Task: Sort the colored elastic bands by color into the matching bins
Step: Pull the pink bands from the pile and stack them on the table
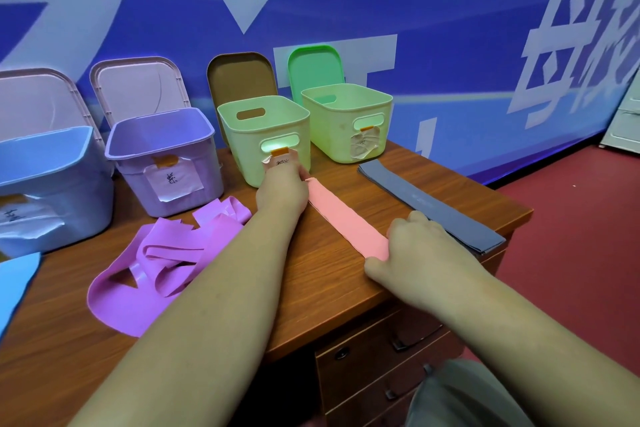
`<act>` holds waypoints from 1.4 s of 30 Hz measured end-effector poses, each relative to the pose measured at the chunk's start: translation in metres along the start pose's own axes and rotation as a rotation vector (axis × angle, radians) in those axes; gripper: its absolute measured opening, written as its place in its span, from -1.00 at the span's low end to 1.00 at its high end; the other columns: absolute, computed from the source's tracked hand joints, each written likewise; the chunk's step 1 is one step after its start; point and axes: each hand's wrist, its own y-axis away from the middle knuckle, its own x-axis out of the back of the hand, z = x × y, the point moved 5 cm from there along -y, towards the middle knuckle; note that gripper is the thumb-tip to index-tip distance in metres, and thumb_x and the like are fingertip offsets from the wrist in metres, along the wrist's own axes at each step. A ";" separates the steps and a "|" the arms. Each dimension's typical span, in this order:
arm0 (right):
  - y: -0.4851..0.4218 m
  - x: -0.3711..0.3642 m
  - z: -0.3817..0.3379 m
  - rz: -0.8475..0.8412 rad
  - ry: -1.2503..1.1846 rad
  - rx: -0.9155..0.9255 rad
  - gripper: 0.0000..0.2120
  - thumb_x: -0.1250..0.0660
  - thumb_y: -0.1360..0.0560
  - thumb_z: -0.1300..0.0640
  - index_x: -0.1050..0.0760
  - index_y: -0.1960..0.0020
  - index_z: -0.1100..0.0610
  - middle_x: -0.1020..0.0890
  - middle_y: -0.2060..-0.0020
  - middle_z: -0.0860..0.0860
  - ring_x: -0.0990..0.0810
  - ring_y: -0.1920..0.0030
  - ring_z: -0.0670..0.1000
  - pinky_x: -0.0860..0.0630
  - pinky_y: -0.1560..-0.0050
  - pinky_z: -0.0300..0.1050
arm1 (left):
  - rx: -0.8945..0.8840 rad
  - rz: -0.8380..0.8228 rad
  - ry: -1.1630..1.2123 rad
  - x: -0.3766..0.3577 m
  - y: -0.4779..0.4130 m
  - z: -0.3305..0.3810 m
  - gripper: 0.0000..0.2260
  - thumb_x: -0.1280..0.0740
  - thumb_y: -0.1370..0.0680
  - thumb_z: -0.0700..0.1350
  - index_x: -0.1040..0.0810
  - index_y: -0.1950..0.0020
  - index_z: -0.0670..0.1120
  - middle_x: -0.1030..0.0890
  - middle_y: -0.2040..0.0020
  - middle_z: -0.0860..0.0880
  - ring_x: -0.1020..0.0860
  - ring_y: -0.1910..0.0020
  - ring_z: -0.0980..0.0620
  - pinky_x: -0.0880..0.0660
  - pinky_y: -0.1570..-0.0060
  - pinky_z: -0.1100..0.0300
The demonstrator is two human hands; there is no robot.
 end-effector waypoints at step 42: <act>-0.004 0.000 -0.002 0.005 0.061 -0.010 -0.45 -0.36 -0.53 -0.28 -0.49 -0.28 0.14 -0.45 -0.10 0.06 -0.51 -0.14 0.09 -0.55 0.02 -0.03 | -0.027 0.036 -0.017 0.003 -0.003 0.010 -0.70 -0.31 -0.56 -0.29 -0.70 -0.10 0.06 -0.61 -0.12 -0.03 -0.58 -0.08 -0.09 -0.51 0.06 0.08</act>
